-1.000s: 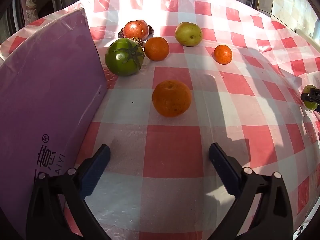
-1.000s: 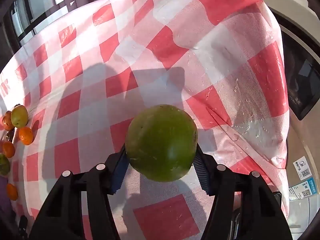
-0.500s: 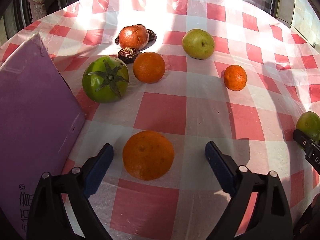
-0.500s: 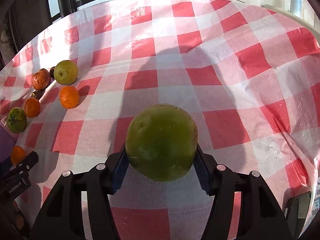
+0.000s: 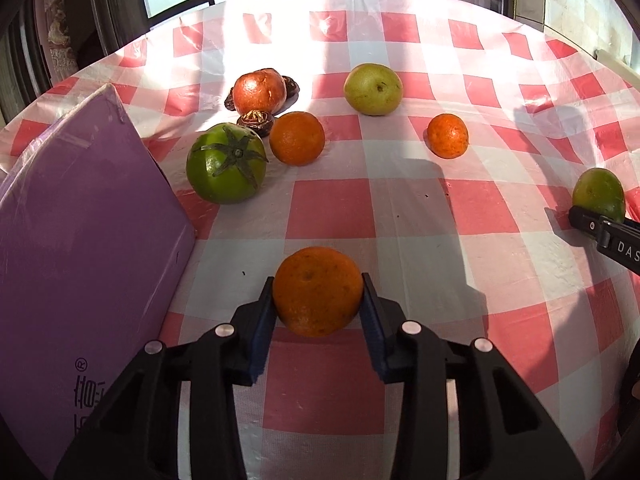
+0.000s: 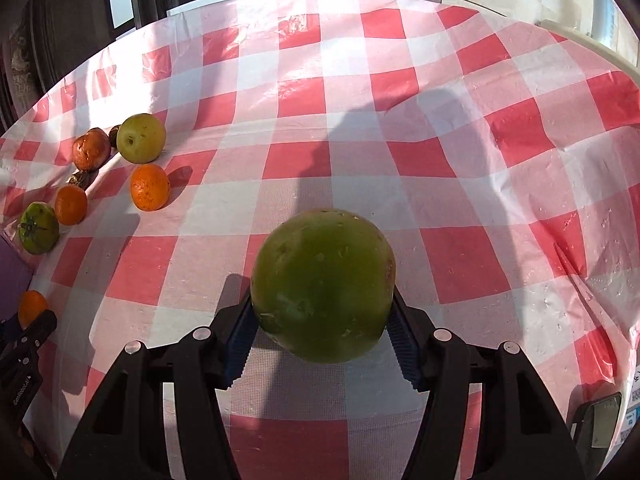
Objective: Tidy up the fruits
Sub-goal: 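Grasp the large orange with the left gripper while the right gripper holds the green pomelo, then carry the orange and the green pomelo over the white box with both grippers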
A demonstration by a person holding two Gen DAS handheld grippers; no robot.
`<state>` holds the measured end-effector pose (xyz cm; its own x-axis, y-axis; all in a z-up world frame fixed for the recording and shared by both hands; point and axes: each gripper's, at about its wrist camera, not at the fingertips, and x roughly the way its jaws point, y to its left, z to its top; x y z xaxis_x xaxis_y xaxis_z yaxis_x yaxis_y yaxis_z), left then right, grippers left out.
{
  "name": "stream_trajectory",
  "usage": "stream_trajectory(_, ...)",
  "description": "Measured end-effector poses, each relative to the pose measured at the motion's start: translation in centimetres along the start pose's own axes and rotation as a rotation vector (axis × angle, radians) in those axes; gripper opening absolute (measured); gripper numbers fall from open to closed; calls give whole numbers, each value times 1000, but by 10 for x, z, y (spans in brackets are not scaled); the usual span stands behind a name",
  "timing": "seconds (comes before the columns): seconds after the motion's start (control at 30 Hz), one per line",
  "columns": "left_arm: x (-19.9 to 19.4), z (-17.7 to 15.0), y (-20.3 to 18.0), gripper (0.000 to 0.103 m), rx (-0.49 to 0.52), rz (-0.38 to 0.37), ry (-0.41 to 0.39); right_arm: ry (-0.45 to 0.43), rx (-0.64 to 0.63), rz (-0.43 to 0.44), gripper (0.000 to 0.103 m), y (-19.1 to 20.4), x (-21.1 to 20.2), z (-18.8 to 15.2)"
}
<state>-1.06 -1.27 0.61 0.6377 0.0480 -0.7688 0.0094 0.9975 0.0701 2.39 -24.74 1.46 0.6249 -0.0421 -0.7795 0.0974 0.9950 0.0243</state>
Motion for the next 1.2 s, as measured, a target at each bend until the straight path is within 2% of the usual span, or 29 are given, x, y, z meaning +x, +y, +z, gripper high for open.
stream_trajectory(0.23, -14, -16, 3, 39, -26, -46, 5, -6, -13, 4, 59, 2, 0, -1)
stream_trajectory(0.53, -60, -29, 5, 39, -23, -99, -78, 7, -68, 83, 59, 10, -5, -7)
stream_trajectory(0.67, -86, -30, 23, 39, -54, -129, -110, 37, 10, 219, 59, 19, -23, -22)
stream_trajectory(0.77, -115, -27, 43, 39, -77, -145, -149, 36, -8, 329, 59, 44, -44, -27)
stream_trajectory(0.9, -169, -22, 81, 40, -133, -141, -266, -7, -56, 508, 59, 89, -85, -16)
stream_trajectory(1.03, -213, -22, 130, 40, -216, -96, -357, -29, -128, 693, 59, 146, -122, -1)
stream_trajectory(1.13, -226, -21, 167, 40, -249, -22, -360, -34, -204, 790, 59, 192, -147, 5)
stream_trajectory(1.2, -226, -21, 186, 40, -243, 41, -338, -46, -268, 823, 59, 225, -162, 6)
